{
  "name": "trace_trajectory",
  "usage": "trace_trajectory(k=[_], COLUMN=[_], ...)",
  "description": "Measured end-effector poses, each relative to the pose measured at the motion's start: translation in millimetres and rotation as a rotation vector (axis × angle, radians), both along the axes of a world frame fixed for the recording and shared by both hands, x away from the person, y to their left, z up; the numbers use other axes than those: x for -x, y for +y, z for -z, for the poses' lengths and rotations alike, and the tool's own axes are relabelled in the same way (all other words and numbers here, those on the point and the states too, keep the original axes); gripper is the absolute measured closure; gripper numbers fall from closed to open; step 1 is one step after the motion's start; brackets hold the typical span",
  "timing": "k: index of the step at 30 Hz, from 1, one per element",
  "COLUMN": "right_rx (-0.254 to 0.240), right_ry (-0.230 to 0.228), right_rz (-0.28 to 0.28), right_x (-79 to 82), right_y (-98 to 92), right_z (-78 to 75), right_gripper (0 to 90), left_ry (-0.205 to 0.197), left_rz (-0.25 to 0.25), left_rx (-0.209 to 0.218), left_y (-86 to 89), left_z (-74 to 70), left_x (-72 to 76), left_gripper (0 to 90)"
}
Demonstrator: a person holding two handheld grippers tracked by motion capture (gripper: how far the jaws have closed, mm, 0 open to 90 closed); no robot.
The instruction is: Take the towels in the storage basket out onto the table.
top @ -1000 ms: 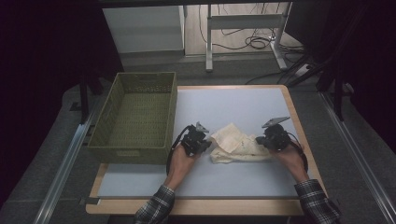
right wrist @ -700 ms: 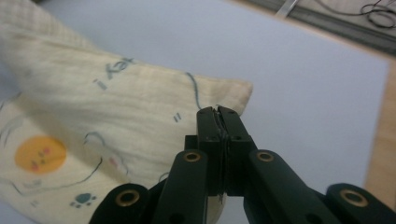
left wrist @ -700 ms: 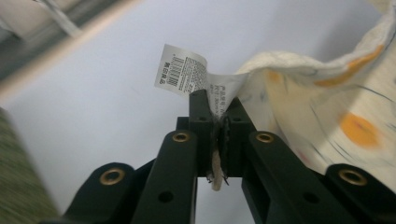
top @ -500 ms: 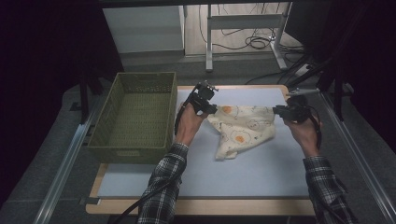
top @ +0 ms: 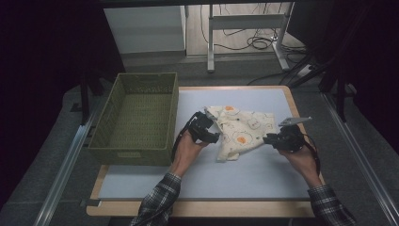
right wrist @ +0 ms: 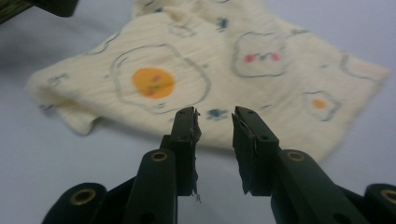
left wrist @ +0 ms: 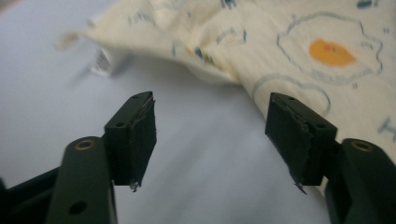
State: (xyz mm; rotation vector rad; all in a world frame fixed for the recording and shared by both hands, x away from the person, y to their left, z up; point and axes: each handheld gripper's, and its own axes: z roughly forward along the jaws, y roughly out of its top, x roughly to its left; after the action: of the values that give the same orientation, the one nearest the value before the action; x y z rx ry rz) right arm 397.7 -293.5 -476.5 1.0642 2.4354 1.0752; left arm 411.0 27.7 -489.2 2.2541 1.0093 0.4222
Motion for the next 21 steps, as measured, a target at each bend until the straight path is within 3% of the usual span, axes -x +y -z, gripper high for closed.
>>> trace_trajectory(k=[5,9,14,15,18,20,21], right_rx=[-0.001,0.020,0.030,0.051,0.091,0.117,0.142], right_ry=[0.008,-0.005,-0.054,-0.080,-0.098,-0.108,-0.117], right_rz=[-0.056,-0.079,-0.118,-0.139,-0.156,-0.159,-0.143], right_x=[10.0,13.8,12.4,10.8,8.0,5.9,3.8], right_y=[14.7,26.2,38.7,43.3,48.0,50.1,51.2], right_z=[13.6,22.1,29.9,33.7,39.5,43.3,45.7], right_gripper=[62.8,56.1,44.2,43.7,44.5,54.6,66.9], left_ry=[0.021,0.018,0.031,0.033,0.031,0.030,0.028], left_rz=[-0.023,-0.017,0.026,0.033,0.054,0.062,0.064], left_rx=[0.034,0.030,0.049,0.046,0.010,0.005,0.010], left_y=[8.1,12.7,17.6,18.2,20.4,23.6,26.1], left_z=[17.8,27.5,37.0,38.3,42.7,45.4,46.1], left_x=[22.6,44.6,72.0,77.1,93.1,101.8,105.1], left_gripper=[26.2,21.9,15.2,12.2,10.9,9.8,9.1])
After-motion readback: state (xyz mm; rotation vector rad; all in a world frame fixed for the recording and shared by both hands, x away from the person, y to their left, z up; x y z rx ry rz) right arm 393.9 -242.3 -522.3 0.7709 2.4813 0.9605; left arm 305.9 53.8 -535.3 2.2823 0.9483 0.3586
